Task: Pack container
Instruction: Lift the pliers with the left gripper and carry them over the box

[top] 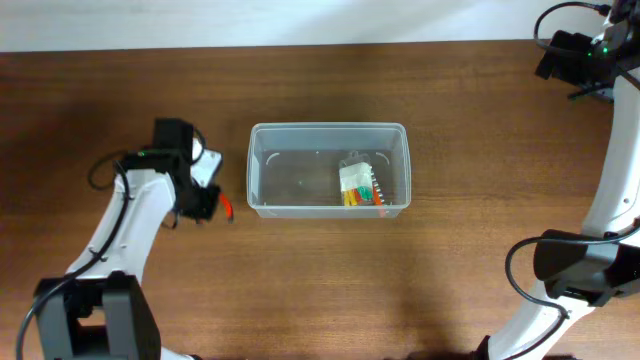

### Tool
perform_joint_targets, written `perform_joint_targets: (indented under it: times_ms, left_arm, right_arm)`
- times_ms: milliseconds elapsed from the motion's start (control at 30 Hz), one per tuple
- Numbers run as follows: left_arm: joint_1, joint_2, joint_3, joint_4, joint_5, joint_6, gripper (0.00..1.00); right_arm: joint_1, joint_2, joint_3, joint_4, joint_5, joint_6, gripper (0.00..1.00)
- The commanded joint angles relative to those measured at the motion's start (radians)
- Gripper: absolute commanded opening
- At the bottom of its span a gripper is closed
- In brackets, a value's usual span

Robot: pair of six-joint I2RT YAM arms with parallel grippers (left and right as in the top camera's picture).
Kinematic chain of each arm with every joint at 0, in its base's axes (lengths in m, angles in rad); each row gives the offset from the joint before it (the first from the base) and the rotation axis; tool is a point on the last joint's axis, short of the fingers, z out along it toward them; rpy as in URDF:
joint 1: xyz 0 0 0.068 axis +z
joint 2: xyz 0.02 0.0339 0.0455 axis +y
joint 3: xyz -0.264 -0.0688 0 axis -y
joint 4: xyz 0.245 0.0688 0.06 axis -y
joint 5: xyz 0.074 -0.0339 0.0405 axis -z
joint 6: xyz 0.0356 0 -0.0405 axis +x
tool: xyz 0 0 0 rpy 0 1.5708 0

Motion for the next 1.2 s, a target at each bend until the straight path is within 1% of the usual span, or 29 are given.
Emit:
perform_joint_targets:
  times_ms: [0, 100, 233, 300, 367, 433, 533, 633, 767, 900, 1067, 1167]
  left_arm:
    - [0.002, 0.007, 0.132, -0.043, -0.003, -0.003, 0.02]
    - [-0.006, 0.007, 0.225, -0.092, 0.012, -0.005, 0.02]
    - [-0.035, 0.007, 0.324, -0.144, 0.100, -0.006, 0.02]
    - [-0.057, 0.007, 0.352, -0.156, 0.136, -0.008, 0.02]
    - [-0.085, 0.007, 0.371, -0.157, 0.151, -0.045, 0.02]
    - [-0.117, 0.007, 0.378, -0.156, 0.158, -0.068, 0.02]
    - [-0.173, 0.007, 0.378, -0.152, 0.158, -0.071, 0.02]
    - [-0.233, 0.007, 0.378, -0.137, 0.158, -0.073, 0.02]
    - [-0.329, 0.007, 0.378, -0.076, 0.155, -0.087, 0.02]
    - [-0.388, 0.007, 0.378, -0.022, 0.153, -0.111, 0.02]
    - [-0.409, 0.007, 0.378, 0.054, 0.153, -0.111, 0.02]
    - [-0.409, 0.019, 0.378, 0.072, 0.153, -0.111, 0.02]
  right_arm:
    - [0.003, -0.011, 0.014, 0.002, 0.009, -0.005, 0.99]
    - [0.003, -0.011, 0.014, 0.002, 0.008, -0.005, 0.99]
    - [0.003, -0.011, 0.014, 0.002, 0.009, -0.005, 0.99]
    - [0.003, -0.011, 0.014, 0.002, 0.008, -0.005, 0.99]
    - [0.003, -0.011, 0.014, 0.002, 0.008, -0.005, 0.99]
    - [0.003, -0.011, 0.014, 0.002, 0.008, -0.005, 0.99]
    - [0.003, -0.011, 0.014, 0.002, 0.008, -0.005, 0.99]
    - [0.003, -0.011, 0.014, 0.002, 0.008, -0.005, 0.99]
    - [0.003, -0.011, 0.014, 0.002, 0.008, -0.005, 0.99]
    - [0.003, -0.011, 0.014, 0.002, 0.008, -0.005, 0.99]
    - [0.003, -0.011, 0.014, 0.002, 0.008, -0.005, 0.99]
    - [0.003, -0.011, 0.014, 0.002, 0.008, -0.005, 0.99]
